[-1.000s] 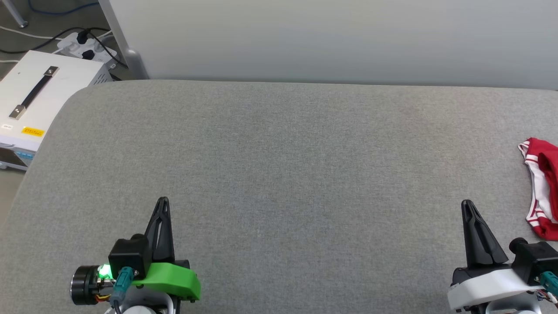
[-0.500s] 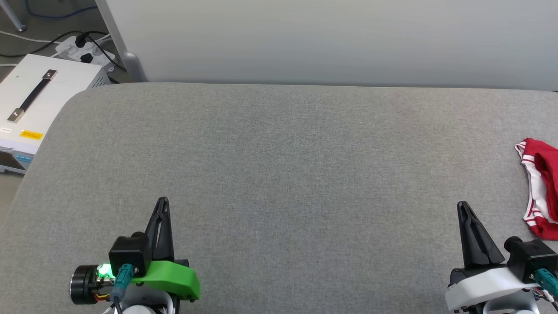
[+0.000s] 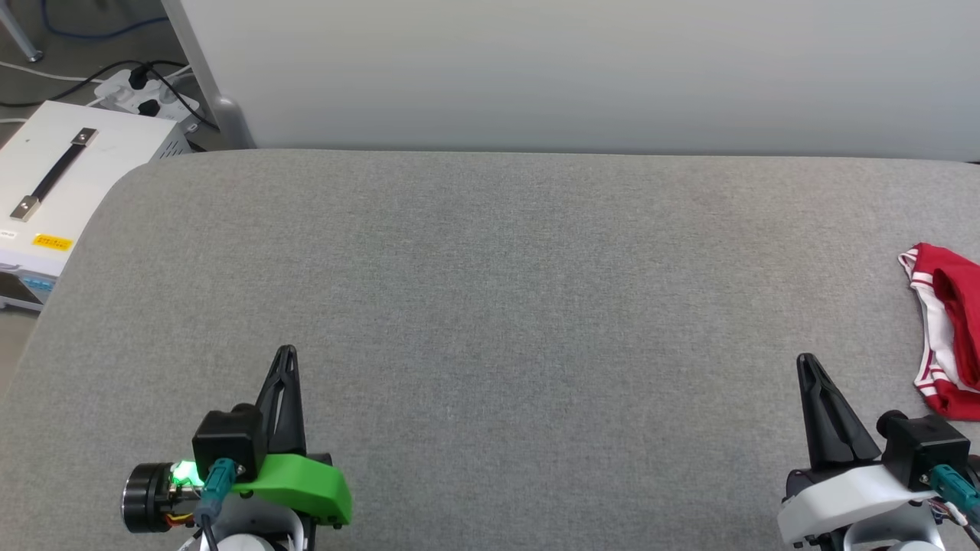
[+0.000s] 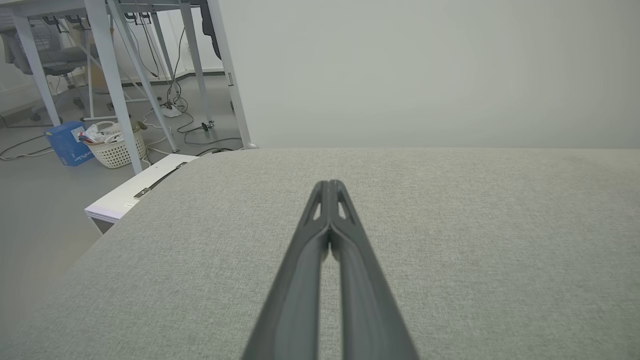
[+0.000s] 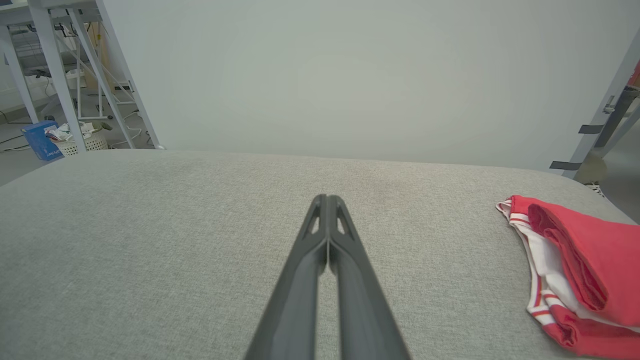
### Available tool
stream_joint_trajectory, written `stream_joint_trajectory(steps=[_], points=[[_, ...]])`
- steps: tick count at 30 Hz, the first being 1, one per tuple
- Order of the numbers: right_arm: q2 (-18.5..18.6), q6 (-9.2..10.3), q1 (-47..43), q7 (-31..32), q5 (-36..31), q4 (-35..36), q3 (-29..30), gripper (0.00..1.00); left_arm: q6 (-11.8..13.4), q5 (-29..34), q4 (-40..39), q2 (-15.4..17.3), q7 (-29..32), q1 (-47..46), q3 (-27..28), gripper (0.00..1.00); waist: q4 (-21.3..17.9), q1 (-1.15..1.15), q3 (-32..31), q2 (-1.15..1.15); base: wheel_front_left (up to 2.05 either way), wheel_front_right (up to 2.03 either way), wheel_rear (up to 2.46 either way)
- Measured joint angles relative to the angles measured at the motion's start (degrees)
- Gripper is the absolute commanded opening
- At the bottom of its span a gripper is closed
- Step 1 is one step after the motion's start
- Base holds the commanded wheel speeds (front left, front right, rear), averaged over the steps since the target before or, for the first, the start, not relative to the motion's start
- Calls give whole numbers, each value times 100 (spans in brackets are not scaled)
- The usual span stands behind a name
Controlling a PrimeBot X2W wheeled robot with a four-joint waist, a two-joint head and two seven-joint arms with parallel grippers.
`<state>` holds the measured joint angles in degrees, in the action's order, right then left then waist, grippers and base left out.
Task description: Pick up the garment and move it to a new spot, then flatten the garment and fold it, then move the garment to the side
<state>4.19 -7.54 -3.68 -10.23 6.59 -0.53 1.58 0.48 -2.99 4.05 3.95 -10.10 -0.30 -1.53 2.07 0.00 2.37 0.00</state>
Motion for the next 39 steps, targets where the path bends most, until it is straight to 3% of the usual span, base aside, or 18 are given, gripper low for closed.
stream_joint_trajectory(steps=[39], points=[[-47, 0, 97, 448, -252, 4, -63, 0, -8, 105, -160, -35, 444, 0, 59, 0, -93, 0, -106, 0, 0, 0, 0]])
